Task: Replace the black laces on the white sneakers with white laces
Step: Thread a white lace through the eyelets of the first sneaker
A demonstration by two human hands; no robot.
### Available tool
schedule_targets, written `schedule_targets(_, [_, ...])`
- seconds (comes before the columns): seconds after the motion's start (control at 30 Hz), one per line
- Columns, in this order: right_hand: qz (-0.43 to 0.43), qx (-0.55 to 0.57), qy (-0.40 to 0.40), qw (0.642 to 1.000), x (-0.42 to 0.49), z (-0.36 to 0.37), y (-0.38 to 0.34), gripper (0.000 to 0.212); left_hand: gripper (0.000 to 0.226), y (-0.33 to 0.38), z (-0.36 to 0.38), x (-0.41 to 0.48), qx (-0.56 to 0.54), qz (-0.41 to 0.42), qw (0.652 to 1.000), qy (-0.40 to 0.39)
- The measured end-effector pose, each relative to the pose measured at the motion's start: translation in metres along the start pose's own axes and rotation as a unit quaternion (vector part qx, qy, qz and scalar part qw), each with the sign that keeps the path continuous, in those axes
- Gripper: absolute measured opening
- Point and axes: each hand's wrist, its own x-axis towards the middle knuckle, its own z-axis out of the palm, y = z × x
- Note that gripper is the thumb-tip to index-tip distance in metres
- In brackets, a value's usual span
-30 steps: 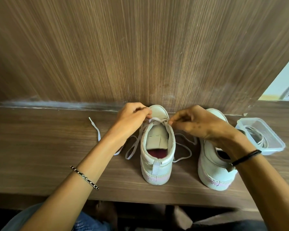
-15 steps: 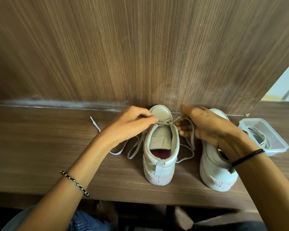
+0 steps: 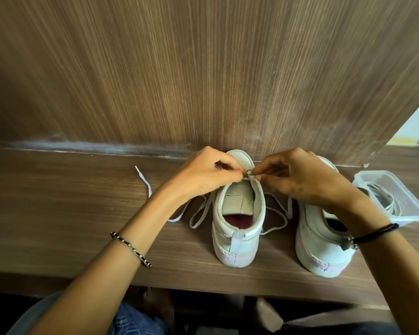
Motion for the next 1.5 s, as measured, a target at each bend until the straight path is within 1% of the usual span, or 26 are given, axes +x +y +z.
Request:
schedule_targets(0.1, [-0.072,-0.077,0.037,0.994,0.001,0.002,0.000,0.014,0.013,0.001,-0.001,0.004,0.004,-0.004,1.000,-0.012])
schedule_targets(0.17, [-0.111,-0.097,0.045,0.988,0.001,0.003,0.001,0.012,0.013,0.001,-0.001,0.005,0.015,-0.003,1.000,-0.012])
schedule_targets(0.23, [-0.125,-0.107,0.051,0.985,0.000,0.004,0.001,0.010,0.016,0.001,0.000,0.006,0.025,-0.008,1.000,-0.011])
schedule_targets(0.3, [-0.108,-0.113,0.047,0.987,0.000,0.005,0.001,0.009,0.016,0.000,0.000,0.006,0.032,-0.023,0.999,-0.013])
schedule_targets(0.43, [-0.032,-0.103,0.007,0.994,0.002,0.007,0.002,0.011,0.013,-0.001,-0.007,0.006,0.023,-0.045,0.998,-0.022])
schedule_targets(0.53, [-0.002,-0.094,-0.007,0.996,0.002,0.007,0.001,0.013,0.022,-0.002,-0.015,0.002,0.006,-0.066,0.996,-0.065])
schedule_targets(0.6, [0.001,-0.089,-0.013,0.996,0.002,0.006,0.002,0.014,0.027,-0.005,-0.024,-0.002,-0.007,-0.075,0.993,-0.094])
schedule_targets(0.63, [0.000,-0.085,-0.017,0.996,0.002,0.006,0.001,0.016,0.025,-0.006,-0.027,-0.003,-0.022,-0.076,0.992,-0.094])
schedule_targets(0.7, [-0.005,-0.071,-0.027,0.997,0.003,0.006,0.002,0.018,0.025,-0.010,-0.032,-0.004,-0.046,-0.076,0.994,-0.063])
schedule_targets(0.77, [-0.012,-0.057,-0.032,0.998,0.002,0.006,0.002,0.019,0.023,-0.013,-0.033,-0.003,-0.023,-0.063,0.997,-0.029])
schedule_targets(0.83, [-0.017,-0.046,-0.032,0.998,0.002,0.005,0.001,0.016,0.018,-0.014,-0.029,-0.001,-0.008,-0.042,0.999,-0.023])
schedule_targets(0.97, [-0.023,-0.037,-0.035,0.998,0.001,0.003,0.002,0.010,0.013,-0.009,-0.019,0.003,-0.004,-0.012,0.999,-0.046])
schedule_targets(1.03, [-0.037,-0.048,-0.034,0.998,0.001,0.003,0.003,0.009,0.014,-0.005,-0.016,0.005,0.001,-0.021,0.998,-0.052])
schedule_targets(1.13, [-0.051,-0.066,-0.005,0.996,0.001,0.004,0.002,0.006,0.014,-0.002,-0.014,0.007,0.016,-0.040,0.997,-0.062])
schedule_targets(1.23, [-0.043,-0.060,0.011,0.997,0.000,0.005,0.001,0.006,0.013,0.001,-0.012,0.009,0.031,-0.060,0.995,-0.077])
schedule_targets(1.3, [-0.030,-0.052,0.011,0.998,0.000,0.005,-0.001,0.008,0.012,0.002,-0.011,0.010,0.027,-0.063,0.994,-0.087])
schedule_targets(1.4, [0.012,-0.020,-0.007,1.000,-0.001,0.003,-0.004,0.011,0.008,0.001,-0.013,0.012,0.016,-0.061,0.995,-0.076])
schedule_targets(1.5, [0.081,0.067,-0.034,0.994,-0.001,0.004,-0.009,0.019,0.006,-0.001,-0.014,0.013,0.008,-0.055,0.997,-0.062])
